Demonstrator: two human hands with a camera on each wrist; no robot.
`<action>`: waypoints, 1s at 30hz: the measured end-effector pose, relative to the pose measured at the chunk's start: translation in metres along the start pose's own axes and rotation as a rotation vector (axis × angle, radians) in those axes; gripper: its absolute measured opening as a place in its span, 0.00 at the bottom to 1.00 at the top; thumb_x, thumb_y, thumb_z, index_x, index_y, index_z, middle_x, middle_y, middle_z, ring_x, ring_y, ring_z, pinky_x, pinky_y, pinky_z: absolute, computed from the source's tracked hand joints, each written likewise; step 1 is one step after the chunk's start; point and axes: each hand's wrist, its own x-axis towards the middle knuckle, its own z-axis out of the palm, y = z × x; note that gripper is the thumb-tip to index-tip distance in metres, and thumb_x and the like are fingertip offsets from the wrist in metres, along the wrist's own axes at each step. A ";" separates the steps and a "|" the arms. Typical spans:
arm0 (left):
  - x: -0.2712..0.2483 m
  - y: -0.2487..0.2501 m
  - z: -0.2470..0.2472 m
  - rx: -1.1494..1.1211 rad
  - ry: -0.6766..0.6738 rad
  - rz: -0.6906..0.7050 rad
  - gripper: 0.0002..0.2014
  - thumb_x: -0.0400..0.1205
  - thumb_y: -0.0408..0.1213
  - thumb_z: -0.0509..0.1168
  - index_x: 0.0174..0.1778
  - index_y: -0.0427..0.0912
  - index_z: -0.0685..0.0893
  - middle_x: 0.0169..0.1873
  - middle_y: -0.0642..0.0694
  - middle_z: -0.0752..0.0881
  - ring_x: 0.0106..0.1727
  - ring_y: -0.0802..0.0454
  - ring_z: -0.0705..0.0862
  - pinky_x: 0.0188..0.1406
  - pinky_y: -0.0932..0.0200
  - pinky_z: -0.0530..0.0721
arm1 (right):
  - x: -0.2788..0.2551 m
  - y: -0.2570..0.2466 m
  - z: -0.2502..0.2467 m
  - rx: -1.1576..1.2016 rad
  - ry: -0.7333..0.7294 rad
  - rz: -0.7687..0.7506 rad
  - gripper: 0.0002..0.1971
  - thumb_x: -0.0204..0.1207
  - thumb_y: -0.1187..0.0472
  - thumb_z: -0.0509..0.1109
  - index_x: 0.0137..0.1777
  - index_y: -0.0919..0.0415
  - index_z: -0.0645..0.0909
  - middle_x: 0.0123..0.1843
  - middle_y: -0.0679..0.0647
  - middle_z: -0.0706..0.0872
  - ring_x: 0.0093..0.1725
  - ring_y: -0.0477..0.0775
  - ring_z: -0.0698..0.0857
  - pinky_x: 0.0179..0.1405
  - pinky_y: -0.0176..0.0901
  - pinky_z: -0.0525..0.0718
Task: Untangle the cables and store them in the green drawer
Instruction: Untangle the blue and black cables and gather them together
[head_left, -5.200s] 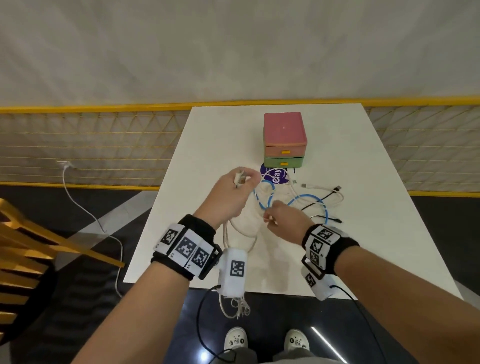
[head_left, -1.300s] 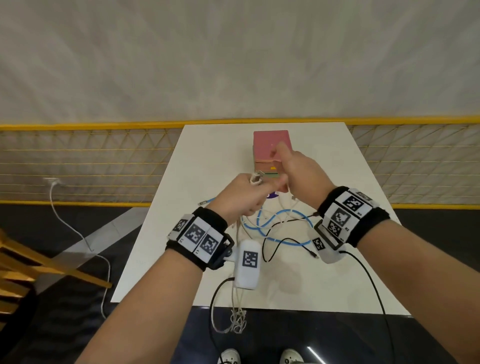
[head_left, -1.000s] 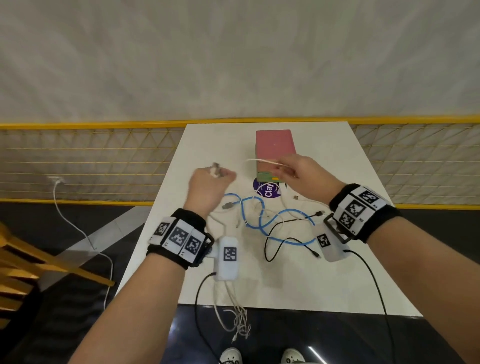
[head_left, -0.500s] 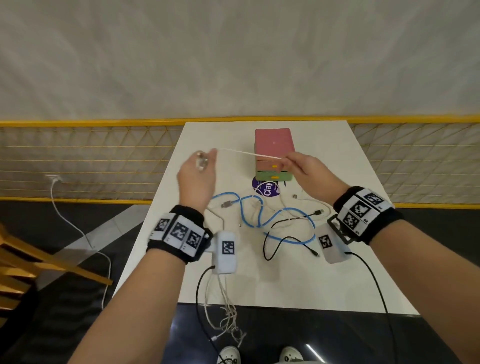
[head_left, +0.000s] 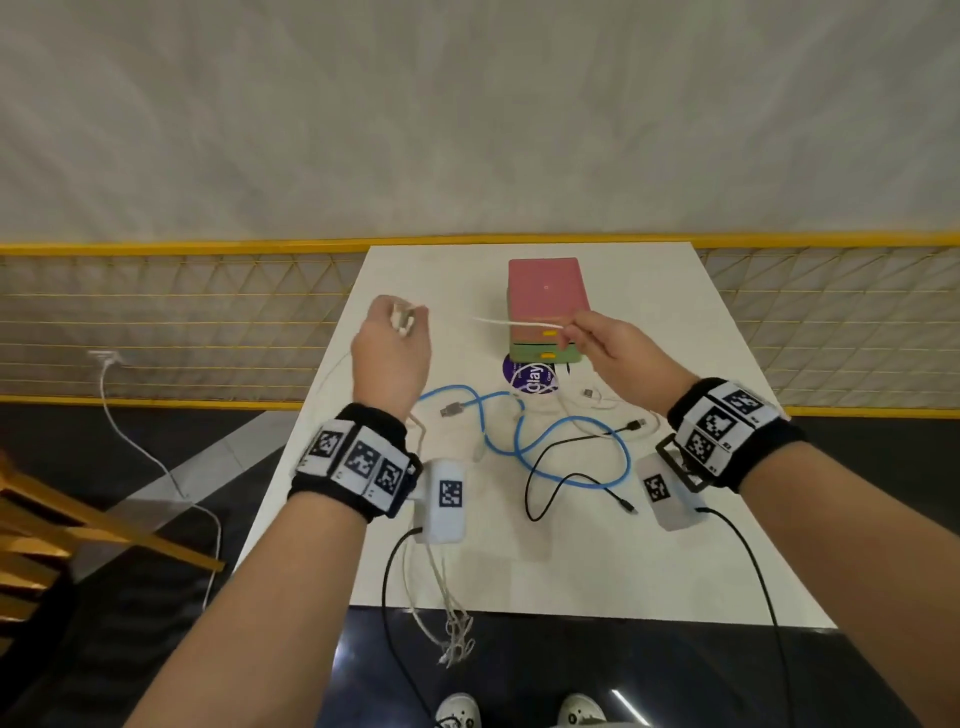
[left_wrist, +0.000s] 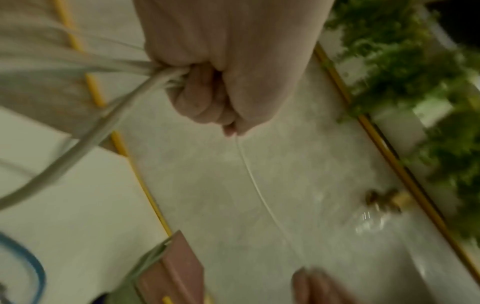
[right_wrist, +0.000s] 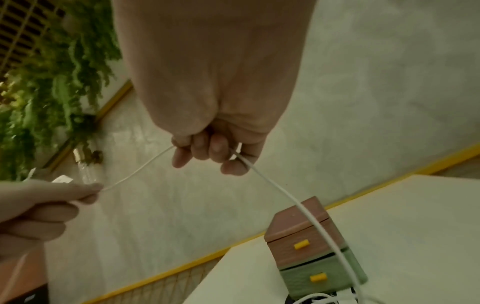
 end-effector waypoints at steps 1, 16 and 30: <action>-0.007 0.003 0.003 -0.030 -0.089 0.045 0.15 0.85 0.42 0.64 0.67 0.45 0.79 0.46 0.50 0.82 0.49 0.49 0.84 0.44 0.64 0.76 | 0.001 -0.003 0.003 0.005 -0.003 -0.027 0.12 0.86 0.62 0.54 0.44 0.57 0.77 0.37 0.56 0.81 0.34 0.51 0.75 0.38 0.44 0.71; -0.011 0.021 -0.005 -0.135 -0.060 0.185 0.18 0.86 0.42 0.65 0.72 0.51 0.75 0.39 0.58 0.79 0.34 0.70 0.79 0.36 0.80 0.76 | 0.006 0.000 0.005 -0.011 0.001 -0.021 0.12 0.86 0.62 0.53 0.51 0.64 0.78 0.43 0.52 0.83 0.42 0.56 0.81 0.47 0.46 0.79; 0.002 0.016 -0.006 -0.073 0.042 0.123 0.15 0.86 0.48 0.63 0.43 0.39 0.80 0.32 0.44 0.82 0.33 0.48 0.76 0.33 0.56 0.75 | -0.008 -0.028 -0.006 0.018 -0.073 -0.057 0.12 0.86 0.65 0.54 0.47 0.63 0.80 0.34 0.50 0.79 0.32 0.47 0.76 0.35 0.41 0.76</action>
